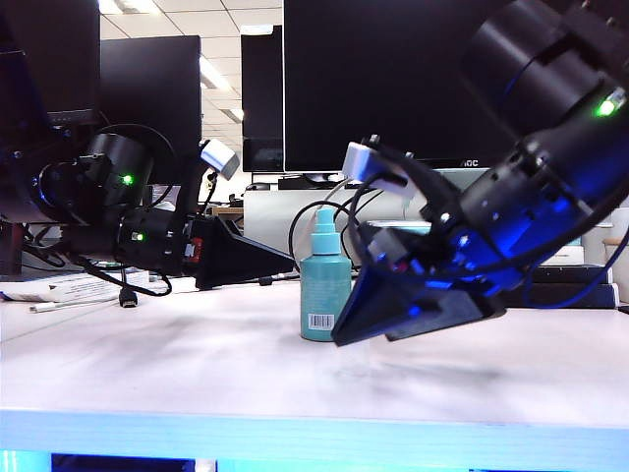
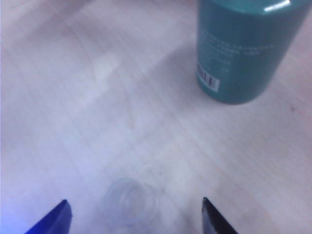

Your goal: Pick up the sprayer with the left hand, pick up its lid with the right hand then put the lid on the sprayer.

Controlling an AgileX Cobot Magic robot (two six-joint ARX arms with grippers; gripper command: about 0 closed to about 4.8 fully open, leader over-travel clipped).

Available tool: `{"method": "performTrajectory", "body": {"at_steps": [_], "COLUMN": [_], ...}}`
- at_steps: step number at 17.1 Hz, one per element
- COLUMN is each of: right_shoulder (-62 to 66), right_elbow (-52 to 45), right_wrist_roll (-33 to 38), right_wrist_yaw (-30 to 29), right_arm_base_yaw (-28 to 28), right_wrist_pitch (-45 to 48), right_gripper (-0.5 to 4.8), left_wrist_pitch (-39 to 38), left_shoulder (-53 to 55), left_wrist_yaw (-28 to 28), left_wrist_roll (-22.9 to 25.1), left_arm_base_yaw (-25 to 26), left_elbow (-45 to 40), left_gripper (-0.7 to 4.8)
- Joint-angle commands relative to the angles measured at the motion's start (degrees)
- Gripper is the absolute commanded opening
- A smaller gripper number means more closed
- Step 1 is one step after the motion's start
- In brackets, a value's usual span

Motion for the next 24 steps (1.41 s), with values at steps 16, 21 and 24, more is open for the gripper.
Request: {"method": "performTrajectory", "body": {"at_steps": [16,21,24], "right_shoulder": [3.7,4.5,4.8], "right_elbow": [0.2,0.2,0.2], "right_wrist_roll": [0.0,0.2,1.5], "right_wrist_yaw": [-0.8,-0.7,0.5], "right_arm_base_yaw": [0.1,0.1,0.1], "right_wrist_pitch": [5.2,5.7,9.1], "right_gripper": [2.54,2.06,1.7], "left_wrist_pitch": [-0.4,-0.6,-0.5], "left_shoulder": [2.6,3.0,3.3], "left_wrist_yaw": [3.0,1.4,1.4], "left_wrist_roll": [0.1,0.2,0.2], "left_arm_base_yaw": [-4.7,-6.4,-6.4], "left_elbow": [0.9,0.9,0.9], "left_gripper": [4.3,4.22,3.31]}}
